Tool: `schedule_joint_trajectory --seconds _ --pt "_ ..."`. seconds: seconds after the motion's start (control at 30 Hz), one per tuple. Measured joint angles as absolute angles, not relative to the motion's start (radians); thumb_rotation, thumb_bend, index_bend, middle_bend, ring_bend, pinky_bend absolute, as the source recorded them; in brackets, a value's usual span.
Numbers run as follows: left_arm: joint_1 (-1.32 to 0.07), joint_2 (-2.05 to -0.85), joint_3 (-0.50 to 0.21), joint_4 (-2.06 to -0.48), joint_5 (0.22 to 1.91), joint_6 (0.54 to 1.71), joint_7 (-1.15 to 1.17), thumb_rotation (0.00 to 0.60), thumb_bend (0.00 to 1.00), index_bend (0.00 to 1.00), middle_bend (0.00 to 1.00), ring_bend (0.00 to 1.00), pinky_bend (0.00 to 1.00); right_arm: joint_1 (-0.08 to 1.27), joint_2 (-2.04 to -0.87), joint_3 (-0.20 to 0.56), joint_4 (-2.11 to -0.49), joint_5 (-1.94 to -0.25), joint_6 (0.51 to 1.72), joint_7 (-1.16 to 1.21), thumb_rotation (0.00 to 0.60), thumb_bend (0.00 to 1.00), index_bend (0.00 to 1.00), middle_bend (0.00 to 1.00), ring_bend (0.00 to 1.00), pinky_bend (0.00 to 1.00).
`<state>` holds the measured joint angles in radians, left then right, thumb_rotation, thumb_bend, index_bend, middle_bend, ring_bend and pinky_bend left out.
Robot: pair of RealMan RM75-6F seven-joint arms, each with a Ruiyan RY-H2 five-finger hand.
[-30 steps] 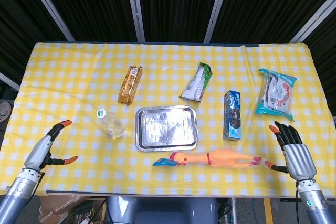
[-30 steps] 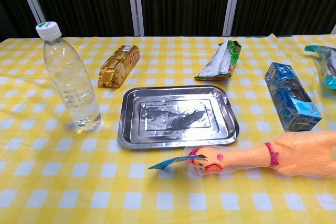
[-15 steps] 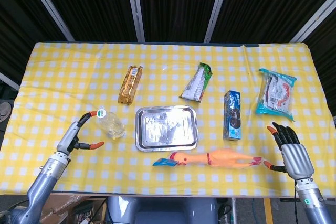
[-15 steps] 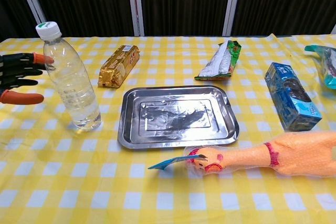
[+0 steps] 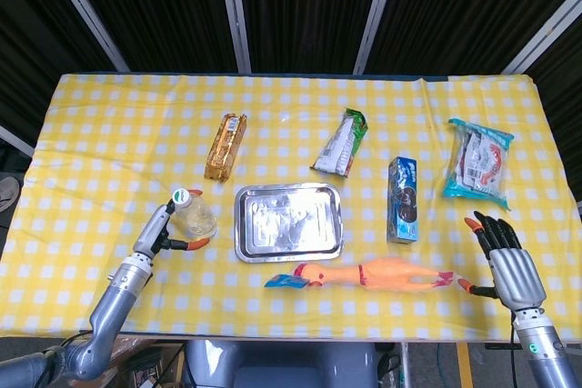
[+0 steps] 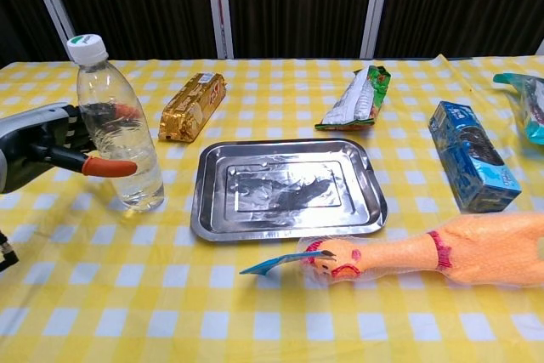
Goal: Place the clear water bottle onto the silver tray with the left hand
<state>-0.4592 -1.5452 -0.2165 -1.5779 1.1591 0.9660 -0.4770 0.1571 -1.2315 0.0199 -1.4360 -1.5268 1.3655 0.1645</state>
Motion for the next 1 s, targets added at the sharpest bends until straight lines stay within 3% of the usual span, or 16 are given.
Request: schedule_joint_trajectory --seconds 0.2,0.4,0.77,1.0 --pt "-0.470 -1.592 -0.220 -1.552 1.155 0.978 -0.445 0.600 0.36 0.35 0.31 0.00 0.00 0.157 -1.228 0.021 -1.438 -1.524 1.365 0.168 0.600 0.05 0.11 0.00 0.00 0.00" --pt "-0.456 -1.610 -0.221 -1.542 1.165 1.022 -0.440 0.600 0.43 0.43 0.41 0.00 0.00 0.157 -1.227 0.021 -1.439 -1.523 1.362 0.169 0.600 0.05 0.11 0.00 0.00 0.00" --pt "-0.438 -1.577 -0.244 -1.604 1.157 1.027 -0.482 0.600 0.44 0.45 0.43 0.00 0.01 0.156 -1.227 0.021 -1.444 -1.517 1.359 0.159 0.600 0.05 0.11 0.00 0.00 0.00" --pt "-0.470 -1.556 -0.293 -1.678 1.145 1.014 -0.459 0.600 0.44 0.45 0.42 0.00 0.02 0.159 -1.227 0.024 -1.441 -1.509 1.349 0.161 0.600 0.05 0.11 0.00 0.00 0.00"
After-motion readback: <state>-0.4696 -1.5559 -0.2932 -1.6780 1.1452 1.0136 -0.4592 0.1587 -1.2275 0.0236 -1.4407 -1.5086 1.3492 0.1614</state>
